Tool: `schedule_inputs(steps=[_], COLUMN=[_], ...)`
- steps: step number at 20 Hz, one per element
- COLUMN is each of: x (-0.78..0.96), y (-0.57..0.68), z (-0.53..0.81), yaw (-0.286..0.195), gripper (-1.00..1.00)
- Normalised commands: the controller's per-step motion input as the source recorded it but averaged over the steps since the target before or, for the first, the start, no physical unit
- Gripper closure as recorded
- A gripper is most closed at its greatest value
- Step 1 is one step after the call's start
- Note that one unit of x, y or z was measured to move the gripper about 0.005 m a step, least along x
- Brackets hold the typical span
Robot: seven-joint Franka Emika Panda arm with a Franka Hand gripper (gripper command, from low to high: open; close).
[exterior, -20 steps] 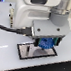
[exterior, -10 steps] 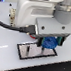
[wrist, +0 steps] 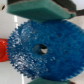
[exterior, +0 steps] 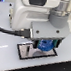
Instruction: Insert the blue gear onto the right peg, followed by the red gear
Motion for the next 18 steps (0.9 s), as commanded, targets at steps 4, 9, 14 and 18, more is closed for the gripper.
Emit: schedule_inputs(steps=[4, 9, 14, 18], x=[0.02, 0.02, 0.08, 0.14], y=[0.05, 0.02, -0.01, -0.11], z=[0.11, 0.39, 0.09, -0.06], yaw=[0.0, 0.0, 0.0, 0.0], gripper=[1.0, 1.0, 1.0, 1.0])
